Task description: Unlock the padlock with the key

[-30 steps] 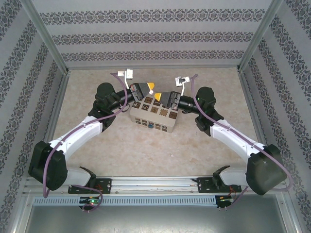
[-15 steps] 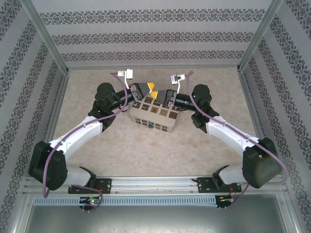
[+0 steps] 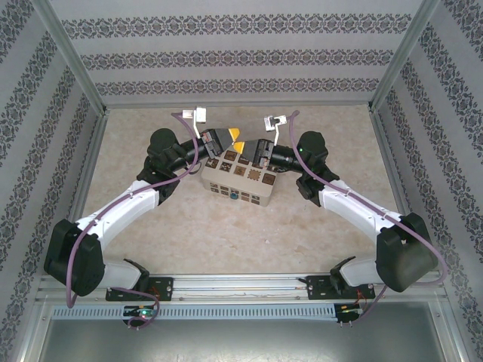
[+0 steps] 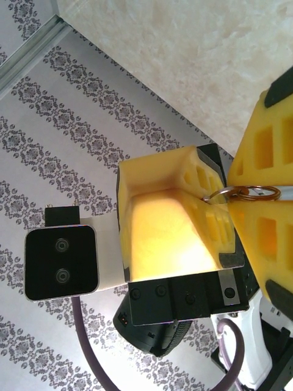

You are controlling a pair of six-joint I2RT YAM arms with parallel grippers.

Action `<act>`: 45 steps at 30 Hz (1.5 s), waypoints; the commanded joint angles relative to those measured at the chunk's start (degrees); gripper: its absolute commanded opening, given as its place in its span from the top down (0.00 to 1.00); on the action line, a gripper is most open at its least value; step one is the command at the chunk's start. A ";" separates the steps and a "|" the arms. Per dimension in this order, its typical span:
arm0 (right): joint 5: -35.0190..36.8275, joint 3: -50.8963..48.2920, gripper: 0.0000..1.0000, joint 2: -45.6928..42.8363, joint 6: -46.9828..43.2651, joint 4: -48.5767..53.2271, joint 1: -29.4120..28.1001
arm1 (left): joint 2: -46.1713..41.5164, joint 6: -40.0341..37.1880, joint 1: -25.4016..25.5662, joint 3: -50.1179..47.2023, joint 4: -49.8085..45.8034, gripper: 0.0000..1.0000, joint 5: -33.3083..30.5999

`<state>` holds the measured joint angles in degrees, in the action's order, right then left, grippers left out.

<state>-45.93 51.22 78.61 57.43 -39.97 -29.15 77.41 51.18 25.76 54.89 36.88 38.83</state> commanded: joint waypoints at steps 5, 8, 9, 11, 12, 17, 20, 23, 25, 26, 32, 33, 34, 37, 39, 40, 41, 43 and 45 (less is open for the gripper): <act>1.69 -0.19 1.00 -0.47 -0.45 -2.01 -0.40 | -3.07 -1.88 -0.42 -0.78 3.99 0.95 -0.11; 2.63 -1.24 1.00 -1.20 -1.45 -0.64 0.37 | -4.43 -3.15 -0.51 -1.74 3.77 0.89 -1.31; 2.90 -1.70 1.00 -1.56 -1.91 -0.07 0.70 | -4.94 -3.71 -0.48 -2.04 3.51 0.87 -1.72; 3.28 -2.60 1.00 -2.46 -2.93 0.99 1.30 | -5.99 -4.70 -0.49 -2.71 2.83 0.78 -2.41; 3.39 -2.98 1.00 -2.87 -3.77 2.05 1.59 | -6.60 -5.18 -0.58 -2.98 2.31 0.71 -2.81; 4.26 -3.41 1.00 -5.65 -13.26 14.14 2.64 | -9.88 -7.00 -1.25 -4.81 -0.34 0.52 -5.50; 8.26 -3.23 1.00 -7.56 -21.61 25.68 2.95 | -12.67 -9.69 -1.42 -5.88 -5.31 0.46 -8.16; 12.43 -3.09 1.00 -8.75 -28.71 34.46 2.95 | -15.65 -13.63 -1.56 -6.95 -12.23 0.45 -11.07; 14.53 -3.15 1.00 -9.00 -31.95 38.64 3.02 | -17.56 -15.89 -1.56 -7.66 -17.28 0.44 -13.92; 15.33 -3.07 1.00 -8.96 -33.37 40.24 3.04 | -18.64 -17.21 -1.54 -8.28 -19.60 0.43 -15.45; 17.81 -3.32 1.00 -6.85 -37.55 44.13 3.04 | -23.72 -17.97 -1.51 -13.93 -26.07 0.39 -22.13; 17.72 -3.32 1.00 -6.07 -37.57 44.03 3.04 | -24.47 -17.79 -1.51 -14.84 -26.84 0.39 -23.20; 17.51 -3.32 1.00 -5.18 -37.52 43.85 3.04 | -25.19 -17.69 -1.57 -15.82 -27.88 0.39 -24.26; 17.73 -2.91 1.00 -2.23 -36.58 43.25 3.04 | -26.58 -17.28 -1.52 -17.89 -32.60 0.38 -28.65; 18.16 -2.47 1.00 -0.25 -35.39 42.62 3.04 | -26.66 -17.62 -1.50 -18.69 -36.01 0.38 -30.74; 17.84 -2.31 1.00 0.85 -34.94 41.91 3.05 | -26.45 -17.84 -1.45 -19.08 -37.53 0.38 -31.18; 17.51 -2.14 1.00 1.67 -34.46 41.24 3.04 | -26.21 -18.10 -1.42 -19.40 -38.65 0.38 -31.16; 16.94 -1.75 1.00 3.87 -33.49 40.01 3.04 | -25.47 -18.63 -1.42 -20.38 -39.90 0.38 -30.20; 16.88 -1.11 1.00 5.98 -32.36 39.38 3.13 | -24.71 -18.81 -1.49 -21.36 -40.30 0.38 -29.63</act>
<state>-28.93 48.38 82.78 23.31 1.69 -26.37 52.14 34.22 24.73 34.76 0.71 10.22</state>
